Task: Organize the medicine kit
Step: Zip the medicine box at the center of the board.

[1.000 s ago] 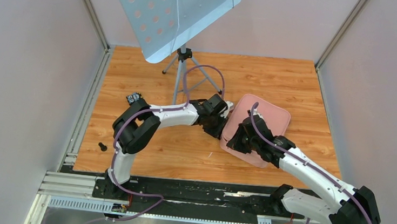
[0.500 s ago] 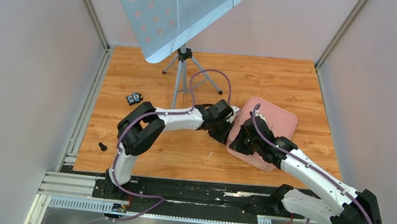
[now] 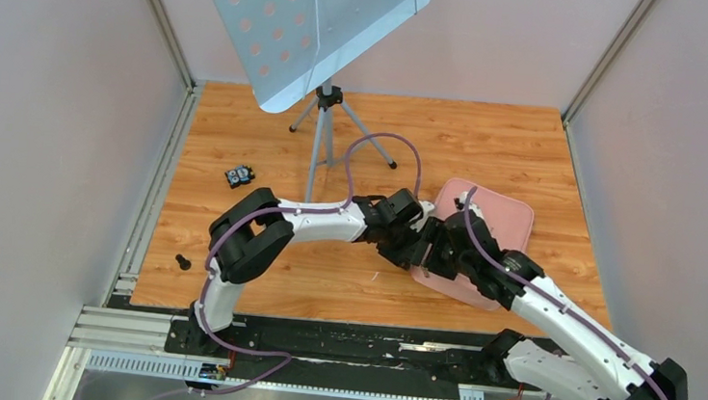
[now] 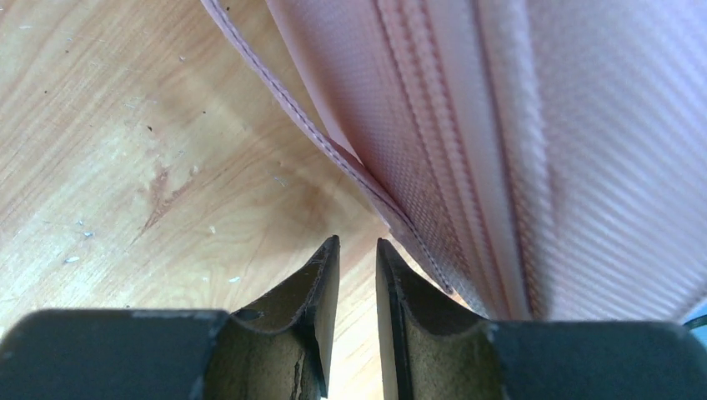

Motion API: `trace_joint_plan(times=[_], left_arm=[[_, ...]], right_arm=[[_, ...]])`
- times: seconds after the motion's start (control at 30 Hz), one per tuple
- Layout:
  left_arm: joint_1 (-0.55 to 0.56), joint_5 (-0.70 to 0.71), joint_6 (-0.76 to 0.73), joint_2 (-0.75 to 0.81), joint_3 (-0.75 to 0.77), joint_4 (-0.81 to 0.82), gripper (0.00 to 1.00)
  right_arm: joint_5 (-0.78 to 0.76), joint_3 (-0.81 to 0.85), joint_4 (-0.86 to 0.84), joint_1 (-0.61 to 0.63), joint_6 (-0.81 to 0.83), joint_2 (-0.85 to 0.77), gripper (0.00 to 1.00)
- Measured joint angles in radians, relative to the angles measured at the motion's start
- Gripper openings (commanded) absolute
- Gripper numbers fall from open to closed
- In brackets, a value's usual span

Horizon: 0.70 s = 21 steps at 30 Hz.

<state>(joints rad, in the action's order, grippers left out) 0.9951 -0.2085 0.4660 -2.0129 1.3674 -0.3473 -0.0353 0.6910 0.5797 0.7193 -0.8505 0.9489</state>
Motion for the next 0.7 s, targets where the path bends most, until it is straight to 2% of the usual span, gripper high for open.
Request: trace_joint_plan(times=[0.37,0.57,0.7], left_arm=[[-0.054,0.027,-0.015,0.086,-0.003,-0.037,0.34],[-0.089,0.063,-0.027,0.157,-0.005,-0.069,0.40],[-0.093,0.079,-0.036,0.195,0.005,-0.097,0.45]], right_arm=[[-0.227,0.079,0.288,-0.009,-0.126,-0.126,0.79],[-0.330,0.115,0.396,-0.119,-0.170,-0.161,0.80],[-0.394,0.129,0.435,-0.158,-0.181,-0.225,0.76]])
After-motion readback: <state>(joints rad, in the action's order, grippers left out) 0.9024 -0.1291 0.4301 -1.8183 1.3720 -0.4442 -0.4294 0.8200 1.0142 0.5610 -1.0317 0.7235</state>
